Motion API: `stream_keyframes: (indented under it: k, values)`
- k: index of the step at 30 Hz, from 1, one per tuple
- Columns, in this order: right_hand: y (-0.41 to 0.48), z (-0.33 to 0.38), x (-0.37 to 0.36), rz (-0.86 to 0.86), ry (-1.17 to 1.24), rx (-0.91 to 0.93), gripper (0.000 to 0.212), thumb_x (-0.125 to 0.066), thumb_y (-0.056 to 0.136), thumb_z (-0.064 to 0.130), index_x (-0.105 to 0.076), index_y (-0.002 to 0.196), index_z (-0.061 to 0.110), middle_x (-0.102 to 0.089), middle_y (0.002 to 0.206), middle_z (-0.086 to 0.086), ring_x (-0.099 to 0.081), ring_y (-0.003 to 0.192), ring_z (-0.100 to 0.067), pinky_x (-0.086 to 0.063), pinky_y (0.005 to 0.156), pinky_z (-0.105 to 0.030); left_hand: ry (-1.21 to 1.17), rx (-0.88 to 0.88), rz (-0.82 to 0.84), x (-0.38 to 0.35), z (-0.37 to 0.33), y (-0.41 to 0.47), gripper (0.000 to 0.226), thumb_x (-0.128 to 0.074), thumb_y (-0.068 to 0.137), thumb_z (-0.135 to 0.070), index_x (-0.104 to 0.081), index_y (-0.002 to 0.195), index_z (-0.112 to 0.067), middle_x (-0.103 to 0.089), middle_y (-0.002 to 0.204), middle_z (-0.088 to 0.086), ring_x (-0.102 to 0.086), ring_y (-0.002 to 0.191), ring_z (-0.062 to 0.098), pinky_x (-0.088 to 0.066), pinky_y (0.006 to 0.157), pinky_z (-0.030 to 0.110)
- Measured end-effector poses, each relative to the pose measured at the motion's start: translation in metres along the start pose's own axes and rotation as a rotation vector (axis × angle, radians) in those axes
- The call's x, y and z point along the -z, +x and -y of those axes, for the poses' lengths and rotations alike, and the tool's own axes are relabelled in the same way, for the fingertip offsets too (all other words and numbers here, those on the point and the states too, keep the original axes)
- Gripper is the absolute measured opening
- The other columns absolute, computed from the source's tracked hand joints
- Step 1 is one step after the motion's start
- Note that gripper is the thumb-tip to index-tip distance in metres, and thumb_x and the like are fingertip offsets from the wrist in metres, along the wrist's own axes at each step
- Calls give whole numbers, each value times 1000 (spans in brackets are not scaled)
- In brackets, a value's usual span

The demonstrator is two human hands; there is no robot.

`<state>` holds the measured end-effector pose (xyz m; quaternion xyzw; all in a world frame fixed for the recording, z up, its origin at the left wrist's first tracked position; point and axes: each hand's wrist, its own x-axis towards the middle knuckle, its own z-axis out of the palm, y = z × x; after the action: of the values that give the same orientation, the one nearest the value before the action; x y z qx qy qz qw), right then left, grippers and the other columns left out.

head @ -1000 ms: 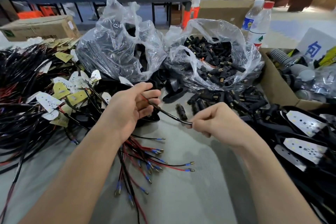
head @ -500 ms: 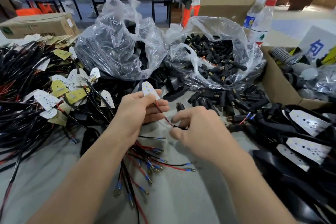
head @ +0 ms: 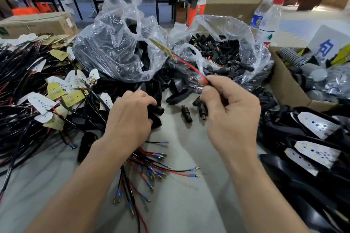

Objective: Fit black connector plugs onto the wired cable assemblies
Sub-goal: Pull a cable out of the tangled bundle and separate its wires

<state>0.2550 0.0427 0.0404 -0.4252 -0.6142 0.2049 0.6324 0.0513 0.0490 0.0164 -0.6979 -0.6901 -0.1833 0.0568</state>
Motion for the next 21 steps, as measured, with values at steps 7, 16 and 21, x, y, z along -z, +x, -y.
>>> stream_keyframes:
  k: [7,16,21]
  values:
    - [23,4,25,-218,526,-360,22,-54,101,5,-73,95,14,-57,60,-2,-47,51,-8,-38,54,-16,76,55,-70,0,1,-2,39,-84,75,-39,-70,111,-31,-64,95,-7,-61,94,23,-35,79,35]
    - [29,-9,30,-268,900,-725,17,-55,103,16,-71,99,13,-57,61,2,-36,44,-7,-42,50,-19,-540,263,-63,10,-11,2,11,-73,89,-29,-72,79,-34,-70,67,-19,-65,67,3,-47,62,24]
    - [23,-18,19,-145,802,-800,18,-53,104,13,-70,98,12,-59,61,-2,-36,41,-8,-36,43,-20,-1108,362,217,-2,-35,-4,17,-64,96,-4,-70,89,-18,-68,73,15,-63,57,27,-53,46,32]
